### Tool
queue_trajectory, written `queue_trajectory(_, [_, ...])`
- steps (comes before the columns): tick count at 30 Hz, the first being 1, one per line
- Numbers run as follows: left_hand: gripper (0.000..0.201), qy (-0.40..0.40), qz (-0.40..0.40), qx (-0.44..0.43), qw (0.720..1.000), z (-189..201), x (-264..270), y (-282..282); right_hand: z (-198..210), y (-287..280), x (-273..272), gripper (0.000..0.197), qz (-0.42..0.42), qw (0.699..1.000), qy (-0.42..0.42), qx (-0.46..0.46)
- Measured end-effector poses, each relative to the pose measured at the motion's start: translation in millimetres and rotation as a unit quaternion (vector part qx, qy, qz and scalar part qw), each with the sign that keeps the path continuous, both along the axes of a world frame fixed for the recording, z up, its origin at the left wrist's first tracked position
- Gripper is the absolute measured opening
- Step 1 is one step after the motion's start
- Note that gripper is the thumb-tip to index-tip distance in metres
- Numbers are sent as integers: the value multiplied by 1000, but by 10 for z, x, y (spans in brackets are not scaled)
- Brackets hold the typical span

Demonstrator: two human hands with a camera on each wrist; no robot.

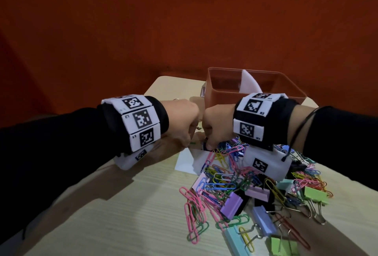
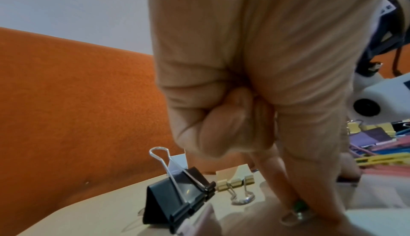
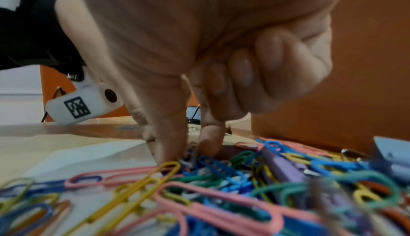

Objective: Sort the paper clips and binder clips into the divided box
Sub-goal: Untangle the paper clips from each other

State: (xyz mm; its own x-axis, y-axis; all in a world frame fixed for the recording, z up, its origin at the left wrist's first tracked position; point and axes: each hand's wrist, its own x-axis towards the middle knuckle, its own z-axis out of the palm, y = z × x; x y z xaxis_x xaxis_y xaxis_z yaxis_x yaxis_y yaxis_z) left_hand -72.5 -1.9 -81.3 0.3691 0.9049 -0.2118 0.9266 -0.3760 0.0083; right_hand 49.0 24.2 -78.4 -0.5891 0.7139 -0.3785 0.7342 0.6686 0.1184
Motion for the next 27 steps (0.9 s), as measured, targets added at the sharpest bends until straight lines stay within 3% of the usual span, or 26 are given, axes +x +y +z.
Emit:
queue_trajectory(4, [10, -15, 14, -29, 999, -49, -35, -6, -41, -1, 5, 17, 4, 1000, -7, -3])
queue_trajectory(8, [25, -62, 63, -78, 993, 12, -84, -6, -44, -63, 57, 25, -31, 999, 35, 10])
queue_trajectory(10, [27, -135, 114, -135, 975, 18, -113, 18, -12, -66, 86, 31, -71, 992, 100, -13])
queue_trajectory(12, [21, -235, 180, -206, 933, 23, -139, 17, -8, 18, 153, 25, -84, 985, 134, -66])
queue_trajectory(15, [25, -309, 211, -243, 895, 57, -165, -12, 118, 90, 237, 30, -207, 926, 227, -219])
queue_trajectory(17, [31, -340, 206, -250, 883, 71, -183, -6, 154, 119, 304, 35, -257, 883, 298, -255])
queue_trajectory(19, [39, -370, 189, -242, 877, 117, -190, -11, 194, 103, 357, 38, -255, 853, 357, -283])
queue_trajectory(24, [30, -470, 164, -235, 835, 355, -77, 33, 350, 121, 457, 31, -243, 732, 493, -403])
queue_trajectory(27, [18, -499, 170, -234, 817, 508, 15, 107, 438, 184, 506, 32, -247, 703, 526, -409])
